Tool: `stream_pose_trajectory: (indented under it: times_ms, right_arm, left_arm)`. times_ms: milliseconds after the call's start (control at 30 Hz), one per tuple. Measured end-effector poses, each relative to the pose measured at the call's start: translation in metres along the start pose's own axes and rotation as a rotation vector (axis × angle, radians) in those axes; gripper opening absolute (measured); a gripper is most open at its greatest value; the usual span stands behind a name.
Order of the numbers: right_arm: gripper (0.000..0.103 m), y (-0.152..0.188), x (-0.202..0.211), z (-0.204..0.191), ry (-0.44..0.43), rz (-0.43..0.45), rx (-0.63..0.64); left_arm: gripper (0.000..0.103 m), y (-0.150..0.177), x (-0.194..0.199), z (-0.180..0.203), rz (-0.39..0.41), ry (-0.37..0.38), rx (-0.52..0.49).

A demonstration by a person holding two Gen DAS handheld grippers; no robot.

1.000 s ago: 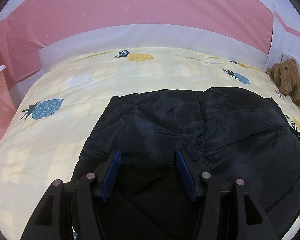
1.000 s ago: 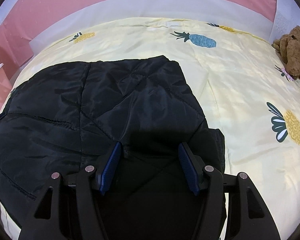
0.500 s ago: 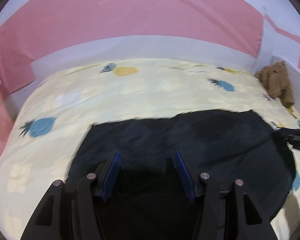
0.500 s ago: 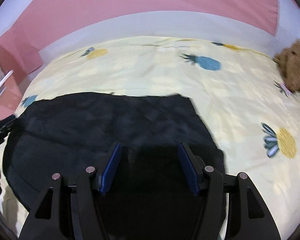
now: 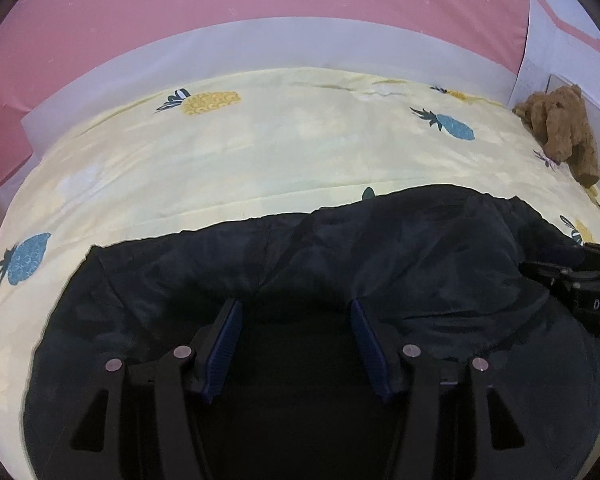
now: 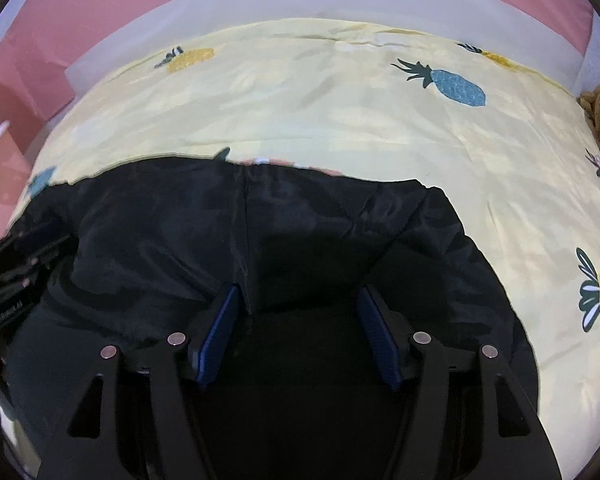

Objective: Fold large clothes
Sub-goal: 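Press along the folded jacket edges with both tools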

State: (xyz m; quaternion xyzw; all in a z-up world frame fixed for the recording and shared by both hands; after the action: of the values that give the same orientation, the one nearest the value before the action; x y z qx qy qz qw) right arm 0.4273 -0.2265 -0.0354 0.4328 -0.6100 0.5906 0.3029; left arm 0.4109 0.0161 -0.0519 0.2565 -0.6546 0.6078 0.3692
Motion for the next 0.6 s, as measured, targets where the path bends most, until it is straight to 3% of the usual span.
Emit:
stream_pose_trajectory:
  times_ms: [67,133,300,400,600]
  right_arm:
    - [0.062,-0.003,0.017,0.005,-0.018,0.042,-0.011]
    - [0.062,-0.007,0.026,0.018,0.004,0.073,-0.033]
    - [0.062,-0.009,-0.008,0.05,0.061,-0.009,-0.077]
    - [0.062,-0.007,-0.019,0.055,0.056,-0.001,-0.089]
    - [0.062,-0.01,-0.036,0.058,0.082,0.003,-0.096]
  left_arm:
    - [0.056,-0.004,0.019,-0.006,0.025,0.016,-0.015]
    - [0.056,-0.009,0.032,-0.019,0.06,-0.014,-0.031]
    - [0.057,-0.006,0.014,-0.075,0.01,-0.122,0.032]
    - [0.057,0.003,-0.007,-0.095,0.016,-0.069,0.116]
    - [0.057,0.006,-0.023,-0.095,0.042,-0.058,0.143]
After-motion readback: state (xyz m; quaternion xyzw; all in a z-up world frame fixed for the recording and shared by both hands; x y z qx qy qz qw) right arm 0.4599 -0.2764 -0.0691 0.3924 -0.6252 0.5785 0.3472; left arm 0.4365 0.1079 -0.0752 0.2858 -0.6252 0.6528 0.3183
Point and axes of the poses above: each gripper's, at about its wrist camera, not at the fingertips, and x roughly against the way its jaws point, z to its right, y to its underside, the point moved 2 cm from there along -x, roughly the way its jaws point, and after that the axes turned 1 degree about -z, right-handed, at the moved point
